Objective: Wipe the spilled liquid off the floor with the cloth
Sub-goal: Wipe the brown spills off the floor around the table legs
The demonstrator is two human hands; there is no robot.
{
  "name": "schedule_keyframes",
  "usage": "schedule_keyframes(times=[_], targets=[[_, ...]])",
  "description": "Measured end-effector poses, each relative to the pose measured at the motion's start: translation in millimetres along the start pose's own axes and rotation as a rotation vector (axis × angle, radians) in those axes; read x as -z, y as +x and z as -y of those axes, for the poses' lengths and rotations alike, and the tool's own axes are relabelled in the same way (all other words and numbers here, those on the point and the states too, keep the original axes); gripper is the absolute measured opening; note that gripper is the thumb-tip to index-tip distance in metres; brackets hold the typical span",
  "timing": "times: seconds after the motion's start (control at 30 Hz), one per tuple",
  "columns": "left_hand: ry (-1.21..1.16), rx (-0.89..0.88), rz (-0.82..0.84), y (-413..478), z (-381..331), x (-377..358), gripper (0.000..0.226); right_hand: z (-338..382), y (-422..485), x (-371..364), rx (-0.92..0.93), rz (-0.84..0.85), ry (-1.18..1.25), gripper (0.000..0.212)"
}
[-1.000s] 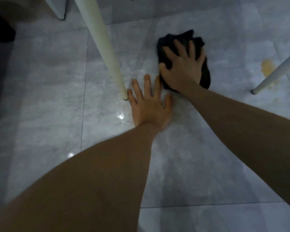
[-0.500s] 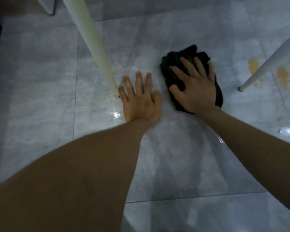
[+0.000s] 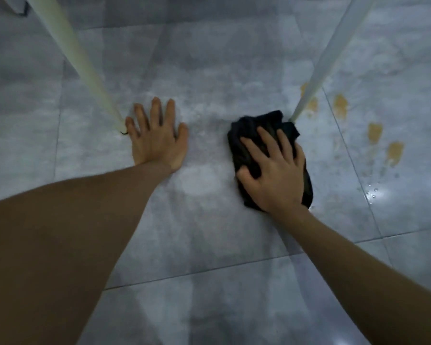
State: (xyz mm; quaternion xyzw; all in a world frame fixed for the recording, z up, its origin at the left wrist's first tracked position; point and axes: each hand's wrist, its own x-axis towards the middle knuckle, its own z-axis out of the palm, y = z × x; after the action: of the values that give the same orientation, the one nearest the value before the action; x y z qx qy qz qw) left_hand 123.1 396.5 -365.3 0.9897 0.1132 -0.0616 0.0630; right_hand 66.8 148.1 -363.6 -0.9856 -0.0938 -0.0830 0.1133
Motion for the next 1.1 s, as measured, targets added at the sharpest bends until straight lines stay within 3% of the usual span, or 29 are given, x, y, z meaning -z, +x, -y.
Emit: schedule_keyframes(times=[0.17,0.27,0.37,0.5,0.6,0.67,0.77,0.83,1.0,1.1], targets=[[-0.070,-0.059,-0.137,-2.3,-1.1,0.2,0.059,11.4,34.0,-4.0,-0.190,0.003,-0.046,0.061],[-0.022,-0.132,-0.221,-16.8,-7.9,1.3,0.051,14.6,16.2,-2.5,-0.093,0.012,-0.009,0.059],[-0.066,-0.131,-0.083,-43.4,-24.3,-3.9,0.058,-17.0,-37.0,8.4,0.042,-0.009,0.003,0.057],[0.007,-0.242,0.038,-102.4,-77.9,-19.5,0.069,-59.0,-43.6,26.1,-0.208,0.020,-0.057,0.063],[0.015,-0.302,0.046,-134.8,-107.1,-30.0,0.065,-48.0,-9.9,21.3,-0.342,0.056,-0.043,0.067],[0.010,-0.281,0.052,-137.0,-108.8,-30.4,0.065,-34.1,-12.4,17.9,-0.280,0.058,-0.027,0.065],[0.027,-0.328,0.061,-137.4,-103.6,-26.5,0.069,-42.4,-56.1,22.2,-0.047,0.001,-0.033,0.058],[0.003,-0.353,0.058,-140.6,-101.5,-24.0,0.067,-66.6,-84.0,29.5,-0.017,0.015,-0.041,0.056],[-0.039,-0.289,0.077,-127.1,-122.8,-20.6,0.063,-96.9,-49.8,36.4,-0.303,0.017,-0.069,0.064],[-0.025,-0.241,0.100,-102.2,-155.8,-18.5,0.062,-83.1,-16.1,29.4,-0.351,0.035,-0.064,0.064]])
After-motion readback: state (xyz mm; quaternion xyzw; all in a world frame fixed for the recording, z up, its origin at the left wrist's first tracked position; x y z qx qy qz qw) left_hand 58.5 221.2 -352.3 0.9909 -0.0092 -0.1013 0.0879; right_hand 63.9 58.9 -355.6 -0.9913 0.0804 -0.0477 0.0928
